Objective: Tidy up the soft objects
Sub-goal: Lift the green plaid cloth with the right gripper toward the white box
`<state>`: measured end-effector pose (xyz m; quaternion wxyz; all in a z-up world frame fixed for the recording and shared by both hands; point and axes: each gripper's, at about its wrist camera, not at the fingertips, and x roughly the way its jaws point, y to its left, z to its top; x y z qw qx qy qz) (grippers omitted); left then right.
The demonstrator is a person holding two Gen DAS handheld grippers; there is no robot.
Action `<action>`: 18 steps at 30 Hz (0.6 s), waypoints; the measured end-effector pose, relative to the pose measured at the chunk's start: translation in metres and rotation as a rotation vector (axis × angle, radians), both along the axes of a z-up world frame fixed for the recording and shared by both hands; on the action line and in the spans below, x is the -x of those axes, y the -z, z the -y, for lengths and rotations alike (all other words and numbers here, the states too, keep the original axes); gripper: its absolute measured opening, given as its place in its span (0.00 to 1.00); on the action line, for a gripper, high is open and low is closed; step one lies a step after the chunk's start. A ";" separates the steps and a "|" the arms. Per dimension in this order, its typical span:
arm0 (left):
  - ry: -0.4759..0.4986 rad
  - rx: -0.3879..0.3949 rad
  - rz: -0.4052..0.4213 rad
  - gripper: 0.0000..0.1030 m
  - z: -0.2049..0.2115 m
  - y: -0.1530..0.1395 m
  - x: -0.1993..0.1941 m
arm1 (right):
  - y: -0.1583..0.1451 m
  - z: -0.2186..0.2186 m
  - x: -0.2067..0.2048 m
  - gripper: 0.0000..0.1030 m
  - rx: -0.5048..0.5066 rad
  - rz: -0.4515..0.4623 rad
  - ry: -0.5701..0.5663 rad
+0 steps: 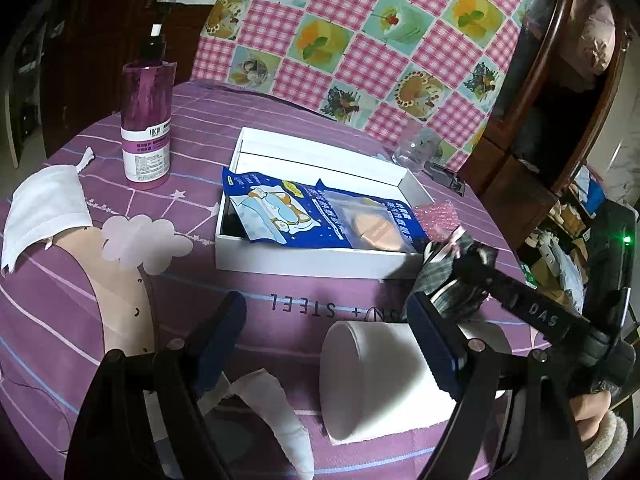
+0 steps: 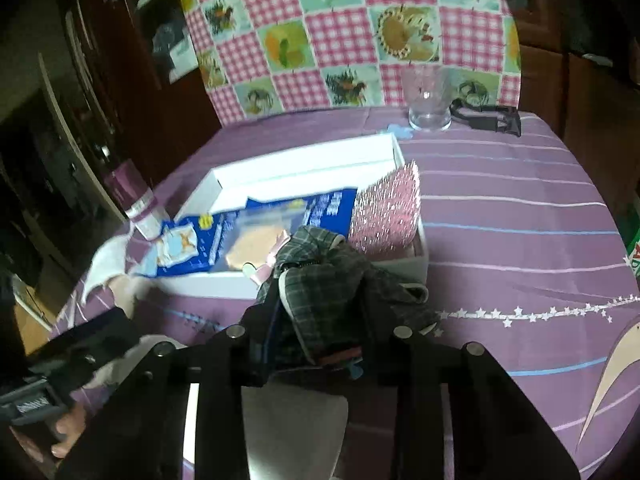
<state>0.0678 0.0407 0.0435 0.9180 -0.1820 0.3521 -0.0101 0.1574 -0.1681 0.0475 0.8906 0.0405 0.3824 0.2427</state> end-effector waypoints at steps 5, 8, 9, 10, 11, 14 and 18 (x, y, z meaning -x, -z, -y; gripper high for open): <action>-0.007 -0.012 0.010 0.81 0.001 -0.001 0.001 | -0.014 -0.001 0.012 0.34 -0.016 0.048 0.004; 0.000 -0.020 0.019 0.81 0.002 -0.002 0.002 | -0.028 0.003 0.024 0.34 -0.062 0.091 -0.008; 0.000 -0.026 0.024 0.81 0.003 -0.003 0.004 | -0.032 0.005 0.027 0.34 -0.076 0.100 -0.011; 0.000 -0.032 0.029 0.81 0.004 -0.004 0.005 | -0.036 0.007 0.032 0.34 -0.092 0.113 -0.014; 0.001 -0.039 0.036 0.81 0.004 -0.006 0.006 | -0.040 0.009 0.037 0.34 -0.102 0.124 -0.016; 0.017 -0.043 0.063 0.81 0.006 -0.014 0.014 | -0.048 0.014 0.053 0.34 -0.120 0.158 -0.001; 0.026 -0.055 0.094 0.81 0.007 -0.025 0.023 | -0.055 0.010 0.070 0.34 -0.098 0.194 -0.006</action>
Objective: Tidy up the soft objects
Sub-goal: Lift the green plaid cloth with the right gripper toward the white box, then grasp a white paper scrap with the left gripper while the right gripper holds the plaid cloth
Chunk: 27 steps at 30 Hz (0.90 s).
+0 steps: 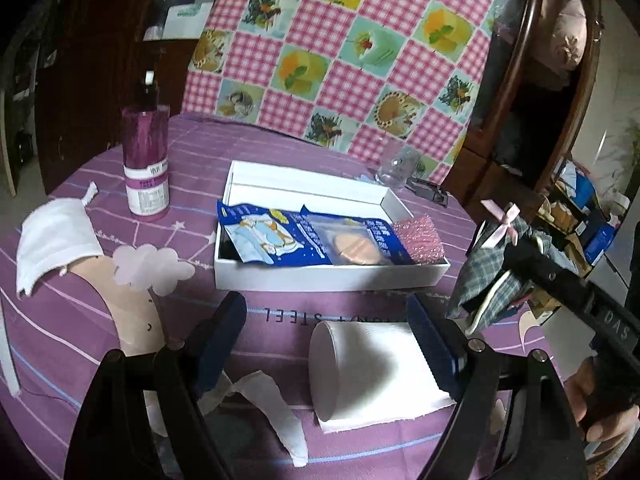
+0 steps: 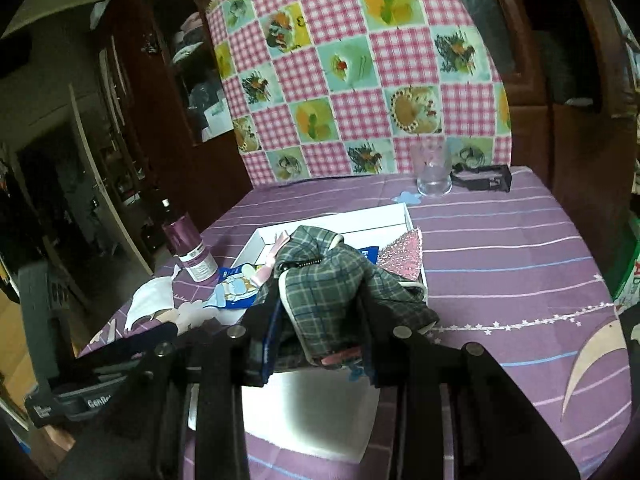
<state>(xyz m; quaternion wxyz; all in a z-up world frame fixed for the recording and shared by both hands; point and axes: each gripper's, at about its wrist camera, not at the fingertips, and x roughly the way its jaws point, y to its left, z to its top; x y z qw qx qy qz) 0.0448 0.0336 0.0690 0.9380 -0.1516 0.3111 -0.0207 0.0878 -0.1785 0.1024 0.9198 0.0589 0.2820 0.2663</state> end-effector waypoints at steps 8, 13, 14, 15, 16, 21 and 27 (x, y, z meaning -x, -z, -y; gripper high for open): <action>-0.023 -0.078 0.029 0.81 -0.013 -0.027 0.027 | -0.012 -0.020 0.015 0.34 0.025 0.027 -0.056; -0.013 -0.137 0.017 0.81 -0.034 -0.028 0.048 | -0.011 -0.027 0.025 0.34 -0.013 0.032 -0.098; -0.017 -0.146 0.008 0.81 -0.041 -0.025 0.053 | -0.009 -0.027 0.025 0.34 -0.020 0.028 -0.104; -0.021 -0.148 -0.003 0.81 -0.045 -0.022 0.055 | -0.007 -0.028 0.026 0.34 -0.030 0.025 -0.115; -0.026 -0.146 -0.014 0.81 -0.049 -0.019 0.057 | -0.005 -0.029 0.028 0.34 -0.032 0.024 -0.122; -0.006 -0.131 -0.046 0.81 -0.053 0.001 0.062 | 0.003 -0.032 0.031 0.34 0.008 0.026 -0.120; 0.039 -0.214 -0.115 0.81 -0.039 0.021 0.049 | 0.008 -0.023 0.032 0.34 0.020 0.031 -0.097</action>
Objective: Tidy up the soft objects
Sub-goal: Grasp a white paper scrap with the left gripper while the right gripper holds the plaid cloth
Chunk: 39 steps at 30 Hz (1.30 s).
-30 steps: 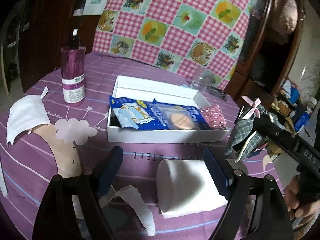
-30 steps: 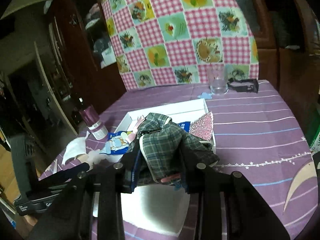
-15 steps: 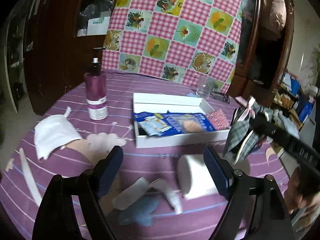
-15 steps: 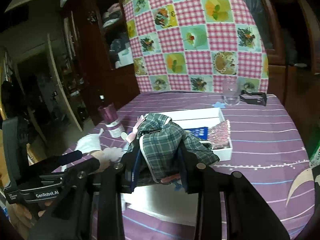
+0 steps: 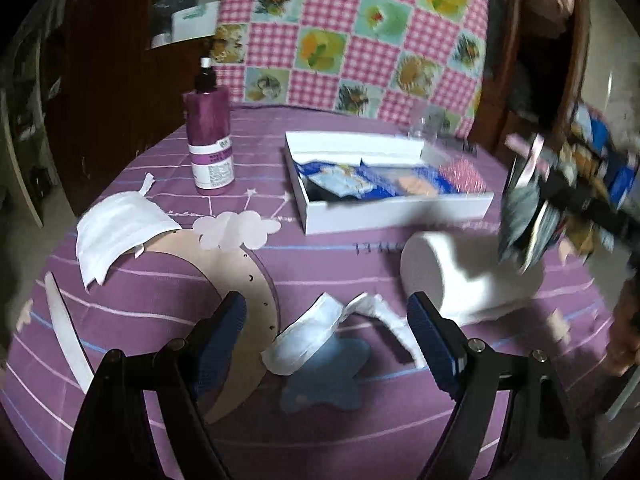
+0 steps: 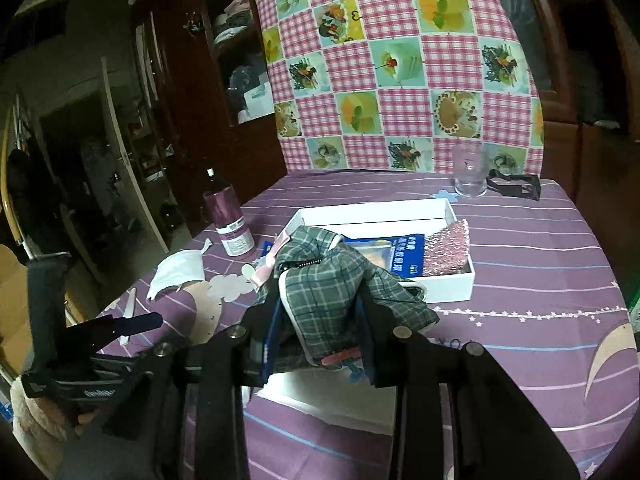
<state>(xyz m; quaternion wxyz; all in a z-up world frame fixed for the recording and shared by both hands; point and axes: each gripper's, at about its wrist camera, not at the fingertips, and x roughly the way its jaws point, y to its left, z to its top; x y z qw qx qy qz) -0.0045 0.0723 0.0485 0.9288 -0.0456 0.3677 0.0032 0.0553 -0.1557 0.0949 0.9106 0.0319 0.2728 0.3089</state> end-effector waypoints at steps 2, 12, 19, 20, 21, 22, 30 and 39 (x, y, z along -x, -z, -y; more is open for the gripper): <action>0.040 -0.035 -0.042 0.79 0.002 0.008 -0.004 | 0.000 0.002 0.000 0.34 -0.005 -0.001 0.002; 0.011 -0.058 -0.167 0.47 -0.004 0.043 -0.022 | 0.001 0.003 -0.004 0.34 -0.009 -0.021 0.001; 0.016 -0.094 -0.149 0.16 0.004 0.042 -0.020 | 0.003 0.002 -0.004 0.34 0.000 -0.026 -0.001; 0.017 -0.101 -0.149 0.16 0.005 0.042 -0.019 | 0.003 0.002 -0.004 0.34 0.001 -0.026 -0.002; 0.016 -0.104 -0.149 0.16 0.007 0.042 -0.018 | 0.003 0.002 -0.004 0.34 0.000 -0.026 -0.001; 0.016 -0.105 -0.149 0.15 0.006 0.042 -0.019 | 0.003 0.002 -0.004 0.34 -0.001 -0.026 -0.002; -0.010 -0.097 -0.123 0.14 0.003 0.034 -0.012 | 0.003 0.003 -0.005 0.34 -0.008 -0.029 -0.002; -0.064 -0.059 -0.078 0.14 -0.003 0.012 0.002 | 0.004 0.002 -0.008 0.34 -0.049 -0.052 0.005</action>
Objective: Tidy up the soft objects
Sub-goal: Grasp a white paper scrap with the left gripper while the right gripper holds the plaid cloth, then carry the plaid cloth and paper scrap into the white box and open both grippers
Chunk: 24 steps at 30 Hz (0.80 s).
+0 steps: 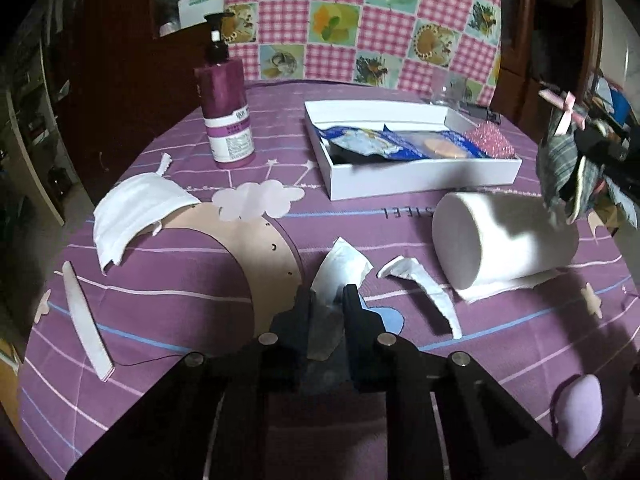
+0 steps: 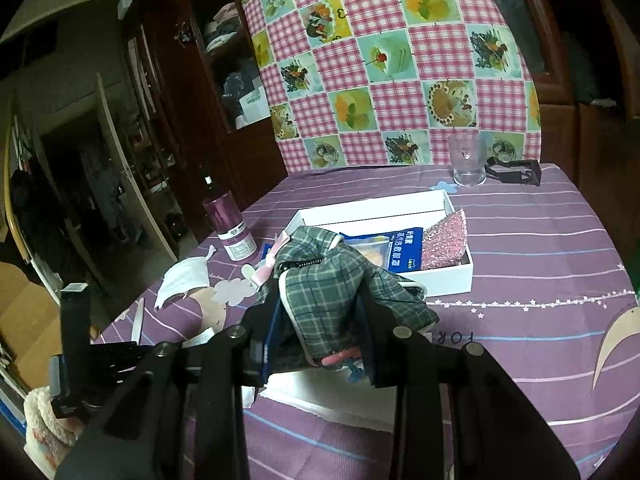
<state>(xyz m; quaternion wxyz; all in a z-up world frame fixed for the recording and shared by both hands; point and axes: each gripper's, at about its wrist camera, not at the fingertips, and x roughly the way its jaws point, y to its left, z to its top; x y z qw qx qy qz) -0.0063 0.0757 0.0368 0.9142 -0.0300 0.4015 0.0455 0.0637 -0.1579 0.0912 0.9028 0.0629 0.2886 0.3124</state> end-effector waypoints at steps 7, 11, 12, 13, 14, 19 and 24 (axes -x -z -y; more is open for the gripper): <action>-0.005 0.009 0.037 0.14 0.006 -0.031 -0.002 | -0.004 0.007 -0.006 0.34 -0.009 -0.031 0.013; -0.001 0.010 0.058 0.14 0.008 -0.052 -0.011 | -0.010 0.015 -0.014 0.34 -0.008 -0.053 0.036; 0.004 0.014 0.065 0.14 0.009 -0.058 -0.013 | -0.013 0.018 -0.017 0.34 -0.013 -0.060 0.041; 0.010 0.017 0.072 0.14 0.010 -0.063 -0.016 | -0.016 0.021 -0.020 0.34 -0.018 -0.065 0.044; 0.022 0.023 0.083 0.14 0.012 -0.069 -0.020 | -0.018 0.023 -0.023 0.34 -0.024 -0.067 0.047; 0.054 0.056 0.098 0.14 0.016 -0.084 -0.044 | -0.034 0.029 -0.042 0.34 -0.032 -0.076 0.064; 0.071 0.076 0.098 0.14 0.021 -0.087 -0.070 | -0.037 0.023 -0.063 0.34 -0.007 -0.089 0.062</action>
